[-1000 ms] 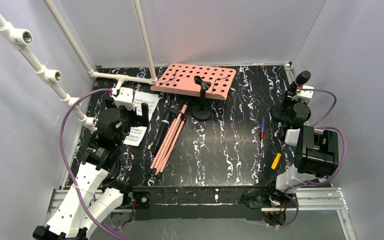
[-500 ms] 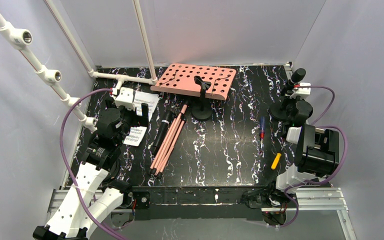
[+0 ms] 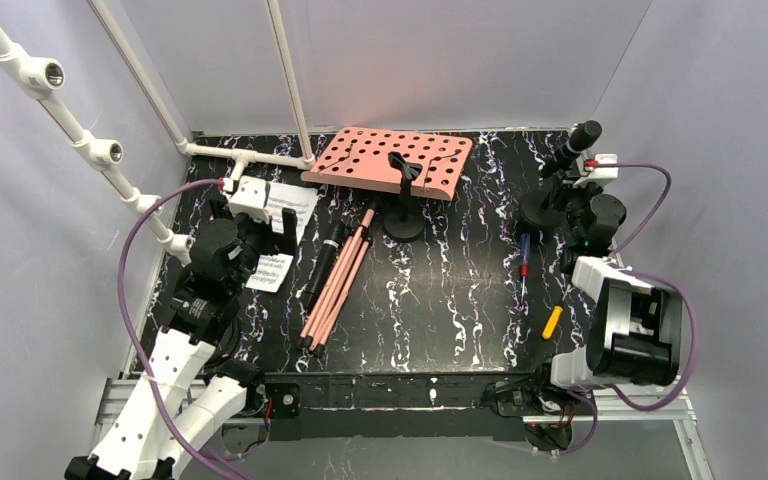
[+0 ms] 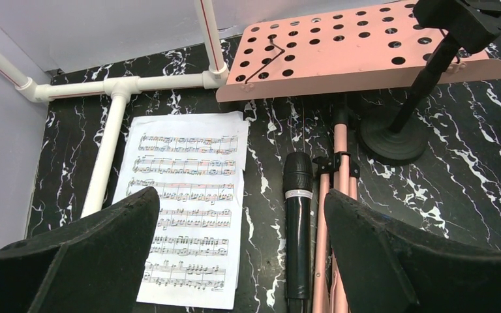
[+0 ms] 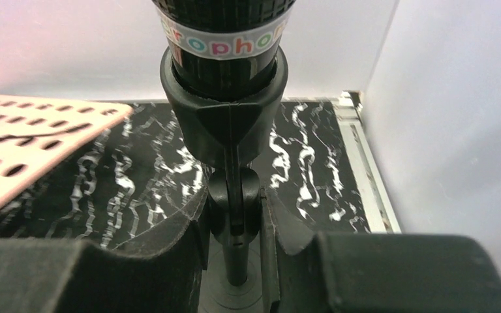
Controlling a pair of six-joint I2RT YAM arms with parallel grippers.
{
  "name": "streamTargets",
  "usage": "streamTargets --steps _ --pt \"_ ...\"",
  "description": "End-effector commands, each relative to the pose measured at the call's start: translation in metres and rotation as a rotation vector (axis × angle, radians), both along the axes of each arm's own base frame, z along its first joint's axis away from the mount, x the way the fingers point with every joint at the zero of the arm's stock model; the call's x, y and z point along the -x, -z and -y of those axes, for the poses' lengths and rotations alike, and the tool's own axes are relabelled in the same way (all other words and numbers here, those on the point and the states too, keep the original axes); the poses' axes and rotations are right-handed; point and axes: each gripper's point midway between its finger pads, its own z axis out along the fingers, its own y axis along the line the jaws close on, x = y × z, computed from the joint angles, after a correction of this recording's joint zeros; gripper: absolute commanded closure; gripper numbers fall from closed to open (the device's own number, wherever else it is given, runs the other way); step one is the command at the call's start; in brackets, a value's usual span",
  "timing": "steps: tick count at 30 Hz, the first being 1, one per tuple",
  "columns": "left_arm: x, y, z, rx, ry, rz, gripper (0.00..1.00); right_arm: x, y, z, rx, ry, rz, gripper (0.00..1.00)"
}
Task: Pack up the instrument practice props
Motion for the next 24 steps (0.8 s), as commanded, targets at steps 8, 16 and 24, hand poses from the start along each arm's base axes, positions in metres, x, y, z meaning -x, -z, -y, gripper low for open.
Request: streamTargets --steps 8,16,24 --pt "0.011 -0.018 0.009 0.036 0.076 0.110 0.05 0.048 -0.109 -0.107 -0.017 -0.266 0.269 0.99" --pt "0.018 -0.021 0.030 0.045 0.204 0.113 0.03 0.108 -0.100 -0.173 -0.073 -0.526 0.238 0.99" --pt "0.027 -0.018 0.067 0.077 0.416 0.096 0.02 0.165 -0.085 -0.231 -0.089 -0.804 0.221 0.99"
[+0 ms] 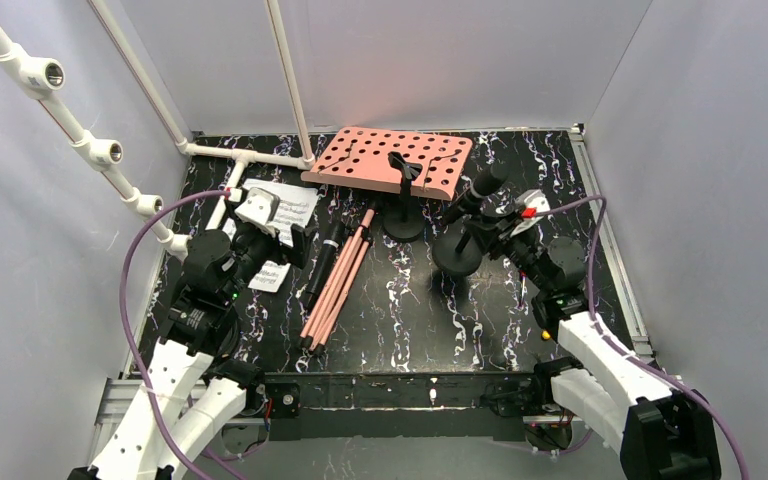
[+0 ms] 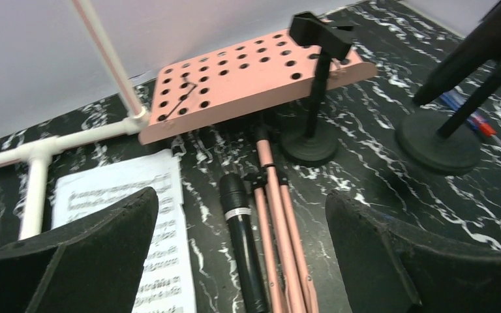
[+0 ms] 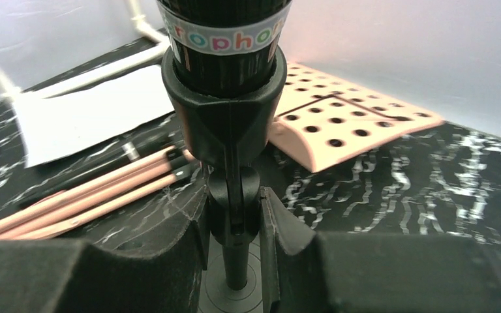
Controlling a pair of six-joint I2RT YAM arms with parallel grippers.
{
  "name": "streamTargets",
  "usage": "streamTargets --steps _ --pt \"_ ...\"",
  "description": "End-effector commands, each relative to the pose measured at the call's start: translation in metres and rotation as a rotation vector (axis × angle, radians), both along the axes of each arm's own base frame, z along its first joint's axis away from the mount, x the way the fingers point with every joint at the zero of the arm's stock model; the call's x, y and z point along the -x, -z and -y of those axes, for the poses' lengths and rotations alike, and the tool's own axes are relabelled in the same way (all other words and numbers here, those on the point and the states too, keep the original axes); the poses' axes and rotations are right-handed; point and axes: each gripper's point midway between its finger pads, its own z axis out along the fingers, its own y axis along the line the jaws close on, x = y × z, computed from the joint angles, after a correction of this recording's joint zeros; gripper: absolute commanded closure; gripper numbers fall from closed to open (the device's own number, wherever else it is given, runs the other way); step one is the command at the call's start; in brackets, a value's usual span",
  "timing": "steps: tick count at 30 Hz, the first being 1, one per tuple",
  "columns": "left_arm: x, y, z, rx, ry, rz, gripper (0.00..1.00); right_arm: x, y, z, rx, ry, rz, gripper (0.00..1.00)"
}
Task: Pack up the instrument practice props
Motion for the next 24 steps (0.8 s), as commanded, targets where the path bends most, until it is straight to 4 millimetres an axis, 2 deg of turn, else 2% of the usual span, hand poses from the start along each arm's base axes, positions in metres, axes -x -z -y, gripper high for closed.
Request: streamTargets --steps 1,11,18,21,24 --pt "0.010 -0.005 0.031 0.022 0.189 0.017 0.02 0.035 -0.043 -0.032 -0.056 -0.180 0.158 0.99" --pt "0.041 -0.006 0.082 0.102 0.535 -0.009 0.04 0.086 -0.013 -0.091 -0.066 -0.446 0.153 0.99" --pt "0.064 0.004 0.108 0.090 0.712 -0.031 0.06 0.104 0.015 -0.112 -0.047 -0.534 0.121 0.99" --pt "0.075 0.012 0.119 0.063 0.770 -0.024 0.07 0.107 0.025 -0.112 -0.026 -0.546 0.105 0.91" --pt "0.080 0.020 0.126 0.045 0.796 -0.033 0.06 0.110 0.034 -0.110 -0.009 -0.549 0.084 0.79"
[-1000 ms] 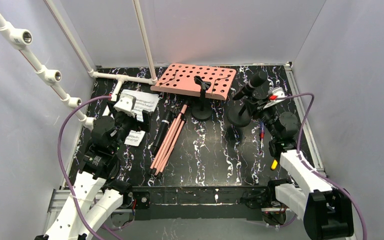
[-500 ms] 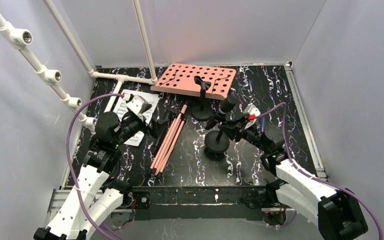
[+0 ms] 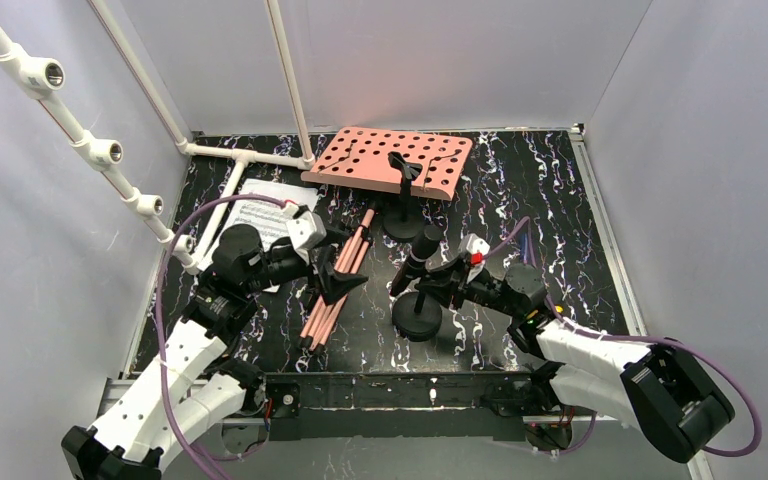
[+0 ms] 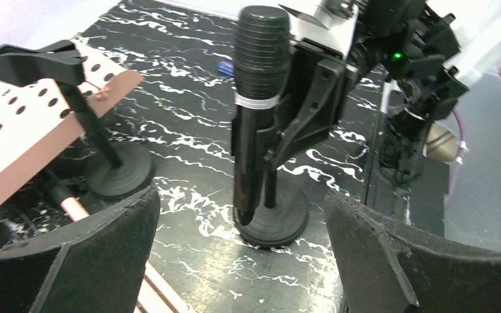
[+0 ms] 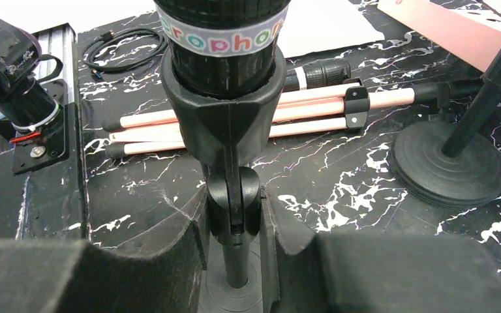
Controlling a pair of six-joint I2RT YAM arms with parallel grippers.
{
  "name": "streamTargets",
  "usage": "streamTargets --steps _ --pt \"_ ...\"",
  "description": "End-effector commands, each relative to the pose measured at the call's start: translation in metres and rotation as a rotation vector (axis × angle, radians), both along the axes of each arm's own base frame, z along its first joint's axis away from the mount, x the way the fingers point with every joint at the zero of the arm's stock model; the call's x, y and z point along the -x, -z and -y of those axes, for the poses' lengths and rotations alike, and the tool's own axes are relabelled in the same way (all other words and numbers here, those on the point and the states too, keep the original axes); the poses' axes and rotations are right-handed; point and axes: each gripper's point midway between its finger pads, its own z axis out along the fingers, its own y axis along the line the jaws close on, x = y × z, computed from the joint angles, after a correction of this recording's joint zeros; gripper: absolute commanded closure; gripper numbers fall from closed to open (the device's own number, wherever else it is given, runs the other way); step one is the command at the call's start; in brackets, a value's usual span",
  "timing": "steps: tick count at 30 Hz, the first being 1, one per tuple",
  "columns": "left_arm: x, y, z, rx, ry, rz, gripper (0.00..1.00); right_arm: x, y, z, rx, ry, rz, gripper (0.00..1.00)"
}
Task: Pack up the instrument practice props
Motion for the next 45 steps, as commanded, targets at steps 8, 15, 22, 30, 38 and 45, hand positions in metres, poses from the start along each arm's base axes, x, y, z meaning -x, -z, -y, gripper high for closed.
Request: streamTargets --steps 8,15,22,30,38,45 --pt "0.010 0.020 0.019 -0.043 0.071 -0.004 0.07 0.010 -0.036 0.009 -0.107 0.011 0.157 0.54" --pt "0.013 0.025 0.025 -0.056 0.082 -0.015 0.08 0.016 -0.049 0.018 -0.130 0.033 0.163 0.02" --pt "0.019 0.025 0.035 -0.048 0.120 -0.040 0.08 0.021 -0.073 0.025 -0.202 0.060 0.163 0.01" --pt "0.021 0.004 0.062 0.007 0.149 -0.094 0.10 0.025 -0.058 0.018 -0.161 0.008 0.118 0.01" --pt "0.019 0.004 0.098 -0.028 0.180 -0.072 0.11 0.023 -0.022 0.008 -0.080 -0.035 0.028 0.14" --pt "0.014 0.008 0.121 -0.061 0.205 -0.059 0.12 0.019 -0.003 0.007 -0.051 -0.023 0.003 0.26"
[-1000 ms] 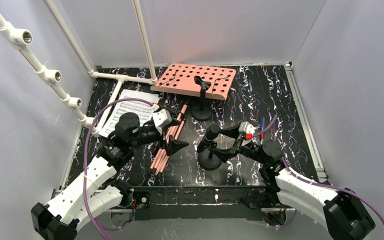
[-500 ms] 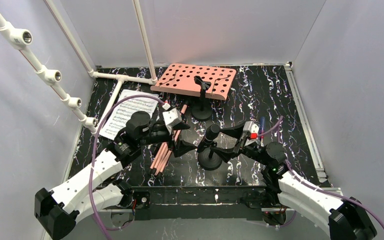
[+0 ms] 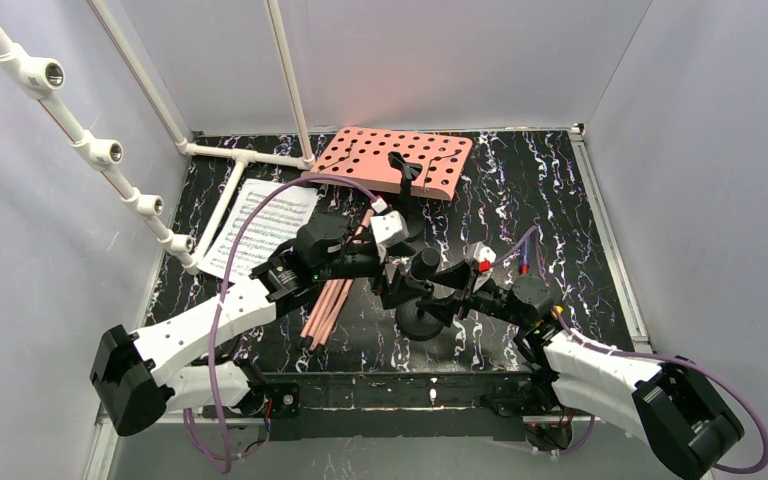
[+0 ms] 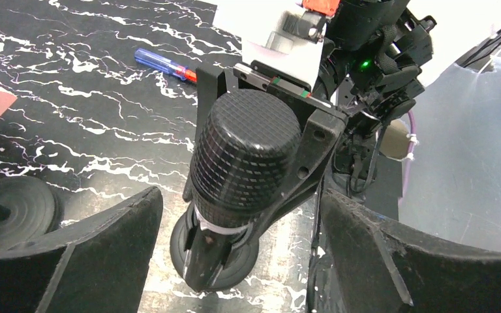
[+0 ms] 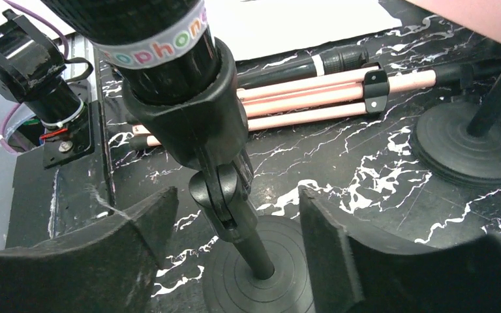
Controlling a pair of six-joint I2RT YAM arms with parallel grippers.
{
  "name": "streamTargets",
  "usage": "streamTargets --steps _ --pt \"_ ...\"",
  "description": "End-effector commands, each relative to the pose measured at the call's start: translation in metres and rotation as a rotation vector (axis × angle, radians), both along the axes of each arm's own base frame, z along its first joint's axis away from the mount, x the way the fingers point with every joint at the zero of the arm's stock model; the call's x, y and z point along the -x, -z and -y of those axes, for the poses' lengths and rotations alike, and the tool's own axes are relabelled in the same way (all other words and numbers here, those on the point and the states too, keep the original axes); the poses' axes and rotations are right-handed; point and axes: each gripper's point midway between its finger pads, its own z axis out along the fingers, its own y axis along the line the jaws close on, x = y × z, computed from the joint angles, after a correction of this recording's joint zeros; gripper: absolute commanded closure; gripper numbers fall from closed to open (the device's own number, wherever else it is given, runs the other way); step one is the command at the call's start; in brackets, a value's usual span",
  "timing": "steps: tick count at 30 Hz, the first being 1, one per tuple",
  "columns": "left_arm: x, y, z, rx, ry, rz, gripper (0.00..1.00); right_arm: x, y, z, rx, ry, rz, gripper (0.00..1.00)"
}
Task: Pack up the instrument practice props
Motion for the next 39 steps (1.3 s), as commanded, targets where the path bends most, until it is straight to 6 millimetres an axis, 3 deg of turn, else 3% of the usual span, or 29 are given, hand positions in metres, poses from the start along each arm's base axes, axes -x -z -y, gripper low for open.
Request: streamTargets --steps 1,18,31,39 --pt "-0.006 -0.021 0.012 0.029 0.005 0.072 0.12 -0.003 -0.005 -0.003 -0.020 -0.006 0.041 0.27" --pt "-0.013 0.005 0.035 -0.003 -0.007 0.157 0.17 -0.001 0.019 -0.021 0.011 -0.039 0.038 0.55" --pt "-0.022 0.009 0.017 0.081 -0.104 0.314 0.23 0.004 0.033 -0.026 0.022 -0.053 0.029 0.88" --pt "-0.024 0.007 0.017 0.104 -0.123 0.318 0.36 0.007 0.041 -0.028 0.043 -0.063 0.028 0.98"
